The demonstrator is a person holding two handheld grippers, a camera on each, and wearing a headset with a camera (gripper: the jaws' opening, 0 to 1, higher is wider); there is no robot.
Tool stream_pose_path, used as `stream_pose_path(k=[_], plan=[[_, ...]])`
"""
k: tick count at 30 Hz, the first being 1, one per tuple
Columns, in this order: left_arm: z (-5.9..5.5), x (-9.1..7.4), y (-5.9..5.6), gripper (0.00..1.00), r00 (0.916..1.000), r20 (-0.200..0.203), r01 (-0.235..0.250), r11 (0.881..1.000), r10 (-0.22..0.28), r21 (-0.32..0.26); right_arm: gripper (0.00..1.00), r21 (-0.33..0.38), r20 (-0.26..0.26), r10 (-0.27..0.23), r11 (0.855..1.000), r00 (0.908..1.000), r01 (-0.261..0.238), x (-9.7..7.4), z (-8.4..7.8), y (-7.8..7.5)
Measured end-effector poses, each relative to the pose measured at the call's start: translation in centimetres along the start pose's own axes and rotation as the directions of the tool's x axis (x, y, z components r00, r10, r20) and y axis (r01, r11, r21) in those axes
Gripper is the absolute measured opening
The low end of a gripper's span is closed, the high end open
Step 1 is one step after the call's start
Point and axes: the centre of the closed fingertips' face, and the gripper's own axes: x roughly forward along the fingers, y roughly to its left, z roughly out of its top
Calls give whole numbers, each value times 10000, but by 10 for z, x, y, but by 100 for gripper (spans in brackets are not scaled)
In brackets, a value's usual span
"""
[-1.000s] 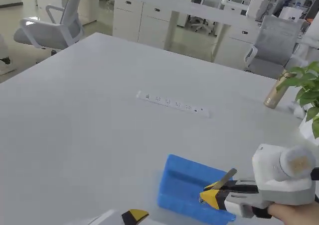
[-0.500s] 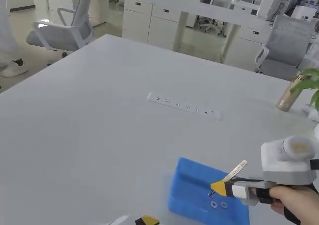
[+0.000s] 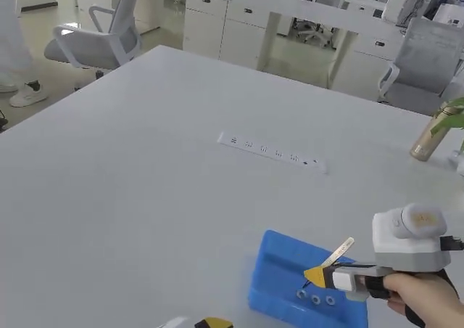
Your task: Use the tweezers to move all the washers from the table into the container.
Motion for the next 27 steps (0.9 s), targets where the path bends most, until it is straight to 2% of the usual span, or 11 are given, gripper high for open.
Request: stream_pose_path(k=[5, 17, 22, 27], plan=[[-1, 0, -1, 71, 10000, -52, 37, 10000, -36, 57, 5, 33, 25, -7, 10000, 10000, 7, -1, -1, -3], [-1, 0, -1, 71, 10000, -36, 33, 10000, -33, 41, 5, 16, -41, 26, 10000, 10000, -26, 1, -6, 3], [0, 0, 0, 71, 10000, -14, -6, 10000, 6, 28, 5, -203, 156, 43, 9998, 9999, -40, -4, -6, 9], [0, 0, 0, 71, 10000, -3, -13, 10000, 13, 32, 5, -254, 495, 126, 9996, 9987, -113, -18, -6, 17]])
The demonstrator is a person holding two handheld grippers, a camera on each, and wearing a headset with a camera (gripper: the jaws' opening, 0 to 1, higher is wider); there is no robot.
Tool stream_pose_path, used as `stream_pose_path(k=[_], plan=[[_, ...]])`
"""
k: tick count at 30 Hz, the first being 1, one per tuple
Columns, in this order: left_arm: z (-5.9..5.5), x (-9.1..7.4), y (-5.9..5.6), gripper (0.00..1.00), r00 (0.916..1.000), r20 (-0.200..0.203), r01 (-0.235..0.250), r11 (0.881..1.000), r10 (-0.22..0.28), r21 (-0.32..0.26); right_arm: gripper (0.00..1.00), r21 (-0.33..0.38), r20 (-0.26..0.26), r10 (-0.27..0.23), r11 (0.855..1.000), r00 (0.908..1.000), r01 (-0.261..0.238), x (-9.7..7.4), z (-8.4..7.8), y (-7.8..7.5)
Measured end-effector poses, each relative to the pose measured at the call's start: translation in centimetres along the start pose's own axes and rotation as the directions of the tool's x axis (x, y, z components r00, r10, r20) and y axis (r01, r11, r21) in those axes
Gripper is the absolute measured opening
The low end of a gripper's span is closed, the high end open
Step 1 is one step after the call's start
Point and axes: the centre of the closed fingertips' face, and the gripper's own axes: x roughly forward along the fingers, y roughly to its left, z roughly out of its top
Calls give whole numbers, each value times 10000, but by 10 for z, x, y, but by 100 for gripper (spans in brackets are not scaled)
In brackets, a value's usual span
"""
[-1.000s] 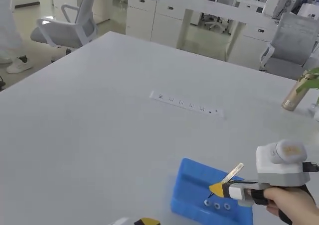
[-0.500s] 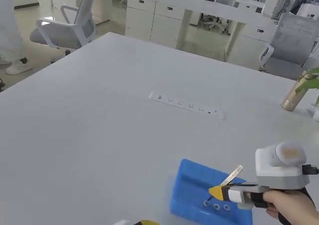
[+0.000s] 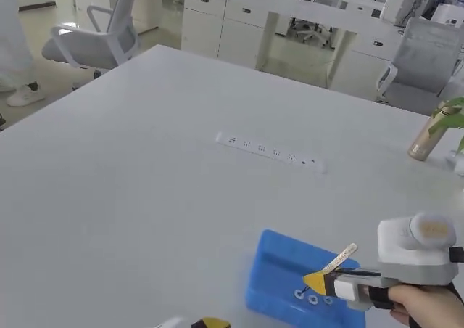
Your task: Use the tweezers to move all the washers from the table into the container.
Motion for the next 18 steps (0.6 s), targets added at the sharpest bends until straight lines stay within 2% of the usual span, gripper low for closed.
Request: stream_pose_path(k=[7, 10, 12, 15, 18], plan=[[0, 0, -1, 70, 10000, -10, 35, 10000, -35, 11, 5, -153, 643, 159, 9998, 9978, -149, -22, 9, 16], [0, 0, -1, 70, 10000, -9, 48, 10000, -48, 24, 5, -144, 828, 222, 9997, 9963, -211, -29, 11, 25], [0, 0, -1, 70, 10000, -19, 46, 10000, -45, 32, 5, -471, 759, 186, 9988, 9969, -150, -31, 10, 30], [-1, 0, -1, 70, 10000, -31, 62, 10000, -62, 38, 5, -527, 935, 508, 9975, 9943, -460, -35, 10, 45], [-1, 0, -2, 70, 10000, -40, 76, 10000, -76, 55, 5, -266, 1104, 849, 9962, 9902, -825, -36, 8, 56]])
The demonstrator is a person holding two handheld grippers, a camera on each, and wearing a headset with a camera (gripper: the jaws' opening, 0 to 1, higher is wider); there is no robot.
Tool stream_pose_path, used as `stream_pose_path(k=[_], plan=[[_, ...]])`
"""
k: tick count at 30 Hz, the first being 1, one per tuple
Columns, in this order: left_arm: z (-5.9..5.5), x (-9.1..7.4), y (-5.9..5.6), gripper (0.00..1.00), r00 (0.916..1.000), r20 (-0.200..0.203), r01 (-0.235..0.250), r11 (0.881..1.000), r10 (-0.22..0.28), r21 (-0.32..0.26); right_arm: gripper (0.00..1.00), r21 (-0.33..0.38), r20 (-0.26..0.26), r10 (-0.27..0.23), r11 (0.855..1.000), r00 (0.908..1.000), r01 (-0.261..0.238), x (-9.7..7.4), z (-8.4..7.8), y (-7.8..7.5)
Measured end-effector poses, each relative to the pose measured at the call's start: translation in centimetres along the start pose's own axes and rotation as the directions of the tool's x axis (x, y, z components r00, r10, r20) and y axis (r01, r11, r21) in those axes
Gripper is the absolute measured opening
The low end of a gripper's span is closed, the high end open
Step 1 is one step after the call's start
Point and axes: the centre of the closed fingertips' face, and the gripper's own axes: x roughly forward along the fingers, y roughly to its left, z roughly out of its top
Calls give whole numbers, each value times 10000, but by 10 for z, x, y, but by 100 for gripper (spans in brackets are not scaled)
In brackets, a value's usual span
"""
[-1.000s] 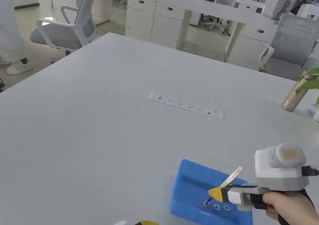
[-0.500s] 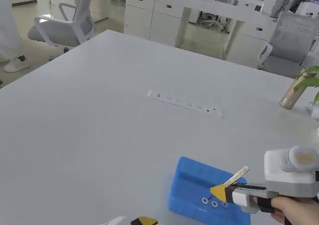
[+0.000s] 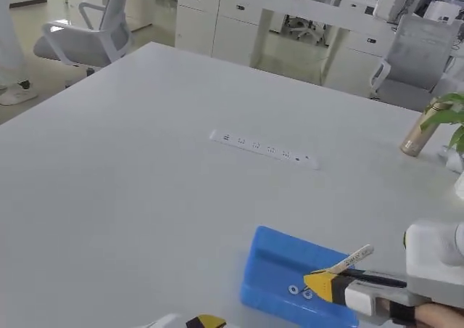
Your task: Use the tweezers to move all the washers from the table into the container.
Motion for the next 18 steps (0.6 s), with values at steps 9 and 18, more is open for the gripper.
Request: stream_pose_path(k=[9, 18], plan=[[0, 0, 0, 70, 10000, 6, 2, 10000, -2, 5, 5, 458, -639, 632, 9971, 9960, -603, 15, -36, 22], [-1, 0, 0, 69, 10000, -37, 28, 10000, -28, 50, 5, 208, -1764, 498, 9987, 9830, -469, 30, -77, 21]])
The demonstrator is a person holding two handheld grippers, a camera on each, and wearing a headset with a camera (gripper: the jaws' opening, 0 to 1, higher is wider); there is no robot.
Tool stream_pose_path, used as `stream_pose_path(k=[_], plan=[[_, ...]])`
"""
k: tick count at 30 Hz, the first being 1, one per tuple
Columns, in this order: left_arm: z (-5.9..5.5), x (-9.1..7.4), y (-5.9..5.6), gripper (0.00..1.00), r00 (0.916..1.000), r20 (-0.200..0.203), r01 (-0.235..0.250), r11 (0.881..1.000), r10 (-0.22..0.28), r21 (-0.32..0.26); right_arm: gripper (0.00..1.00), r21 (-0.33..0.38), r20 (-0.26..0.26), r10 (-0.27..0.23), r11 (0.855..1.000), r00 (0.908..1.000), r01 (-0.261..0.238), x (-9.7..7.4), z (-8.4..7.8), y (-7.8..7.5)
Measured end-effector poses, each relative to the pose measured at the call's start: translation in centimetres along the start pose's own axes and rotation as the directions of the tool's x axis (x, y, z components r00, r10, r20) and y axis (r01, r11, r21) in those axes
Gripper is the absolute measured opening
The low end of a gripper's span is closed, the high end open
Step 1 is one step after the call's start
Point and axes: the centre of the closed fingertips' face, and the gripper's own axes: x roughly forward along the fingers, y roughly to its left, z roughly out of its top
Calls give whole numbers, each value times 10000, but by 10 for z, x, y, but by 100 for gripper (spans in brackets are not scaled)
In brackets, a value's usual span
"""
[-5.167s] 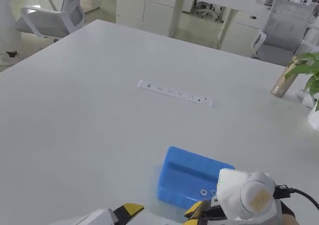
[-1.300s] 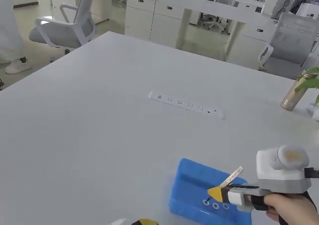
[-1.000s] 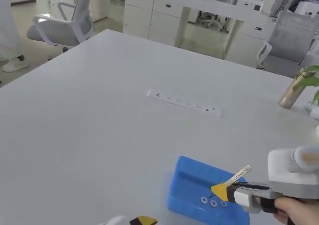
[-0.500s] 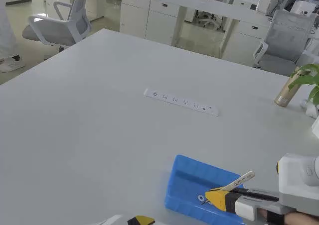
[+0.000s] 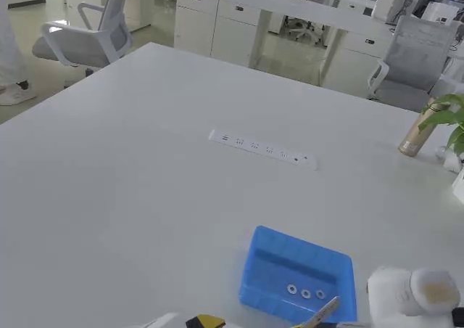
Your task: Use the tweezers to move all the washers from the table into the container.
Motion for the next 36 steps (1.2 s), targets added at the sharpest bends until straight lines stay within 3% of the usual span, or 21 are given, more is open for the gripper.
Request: stream_pose_path(k=[4, 15, 36], plan=[[0, 0, 0, 69, 10000, -22, 6, 10000, -6, -3, 5, 208, 89, 98, 9997, 9999, -100, 4, -1, 2], [0, 0, 0, 69, 10000, 28, 2, 10000, -2, -10, 5, -416, -372, -194, 9990, 9991, 179, 10, -9, 2], [-1, 0, 0, 68, 10000, -62, 21, 10000, -21, 53, 5, -182, -297, -253, 9995, 9992, 248, 10, -10, -3]])
